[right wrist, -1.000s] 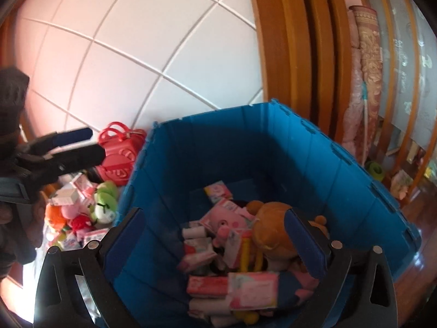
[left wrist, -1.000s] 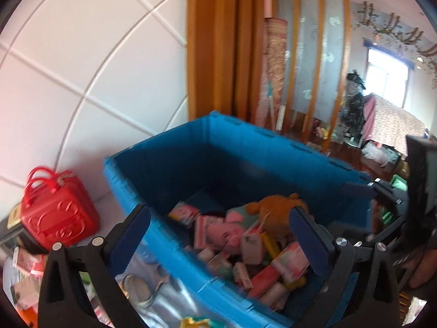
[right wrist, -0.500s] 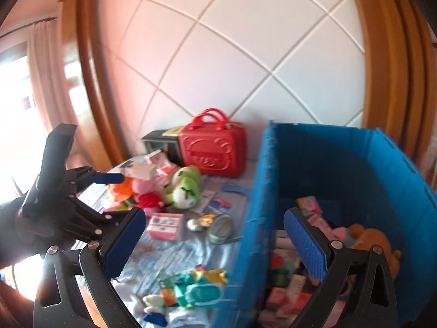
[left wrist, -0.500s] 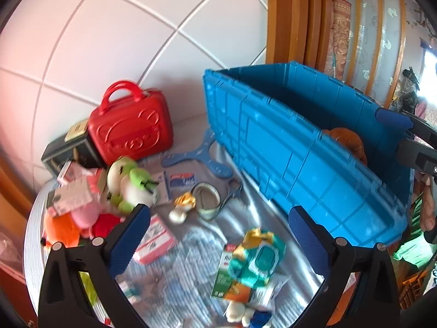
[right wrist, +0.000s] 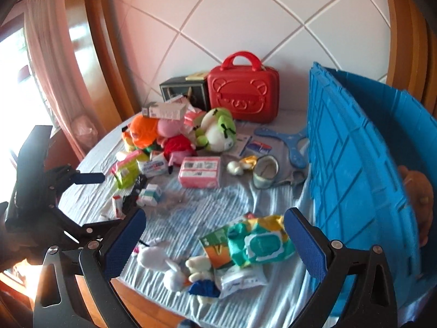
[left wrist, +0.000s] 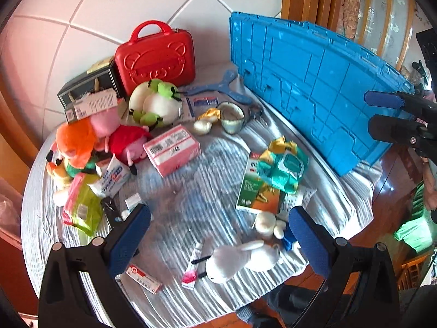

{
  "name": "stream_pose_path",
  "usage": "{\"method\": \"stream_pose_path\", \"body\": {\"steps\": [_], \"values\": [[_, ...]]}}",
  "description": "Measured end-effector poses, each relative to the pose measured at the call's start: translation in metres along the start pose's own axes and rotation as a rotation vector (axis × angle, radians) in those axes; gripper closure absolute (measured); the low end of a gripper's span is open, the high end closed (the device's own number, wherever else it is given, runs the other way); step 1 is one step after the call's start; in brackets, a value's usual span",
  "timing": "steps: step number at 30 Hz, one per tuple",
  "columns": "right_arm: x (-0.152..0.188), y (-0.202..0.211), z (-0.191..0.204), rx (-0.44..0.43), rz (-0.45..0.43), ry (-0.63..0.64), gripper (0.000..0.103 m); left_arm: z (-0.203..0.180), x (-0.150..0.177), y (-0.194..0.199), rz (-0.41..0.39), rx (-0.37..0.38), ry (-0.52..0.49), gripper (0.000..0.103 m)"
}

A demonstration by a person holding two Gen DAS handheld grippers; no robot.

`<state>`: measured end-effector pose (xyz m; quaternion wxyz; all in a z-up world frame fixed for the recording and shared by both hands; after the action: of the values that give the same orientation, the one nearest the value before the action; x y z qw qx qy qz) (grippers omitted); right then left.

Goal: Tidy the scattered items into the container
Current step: 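Withdraw both open tools from the crate back over the table, then grasp the white plush bunny with the left tool while the right tool grasps the cream teddy bear in blue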

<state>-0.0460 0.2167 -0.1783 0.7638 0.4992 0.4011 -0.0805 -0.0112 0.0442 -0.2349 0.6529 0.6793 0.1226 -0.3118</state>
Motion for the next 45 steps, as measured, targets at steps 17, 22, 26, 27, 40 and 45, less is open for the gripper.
{"method": "stream_pose_path", "body": {"steps": [17,22,26,27,40,45], "values": [[0.135,-0.128,0.023,0.029,0.274,-0.017,0.021,-0.012,0.107,-0.108,0.075,0.084,-0.139,0.017],[0.153,-0.165,0.028,0.002,0.332,0.003,0.032,-0.017,0.114,-0.126,0.077,0.136,-0.175,0.019],[0.153,-0.184,0.028,-0.012,0.336,-0.009,0.034,-0.02,0.116,-0.133,0.072,0.144,-0.172,0.023],[0.15,-0.187,0.026,-0.017,0.335,-0.026,0.039,-0.018,0.114,-0.132,0.065,0.15,-0.158,0.026],[0.144,-0.198,0.021,0.025,0.356,-0.054,0.051,-0.014,0.103,-0.14,0.049,0.191,-0.13,0.031],[0.145,-0.199,0.016,0.028,0.352,-0.093,0.052,-0.013,0.101,-0.143,0.045,0.205,-0.118,0.031]]}}
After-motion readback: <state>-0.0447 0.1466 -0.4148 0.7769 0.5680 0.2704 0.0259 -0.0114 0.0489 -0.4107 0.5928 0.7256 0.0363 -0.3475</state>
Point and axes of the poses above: each gripper's, at about its wrist camera, not at the fingertips, and y roughly against the way its jaws point, z to its left, x to its underside, the point moved 4 cm from there along -y, roughly the way its jaws point, and after that the axes turned 4 degrees about -y, right-handed, at the moved point
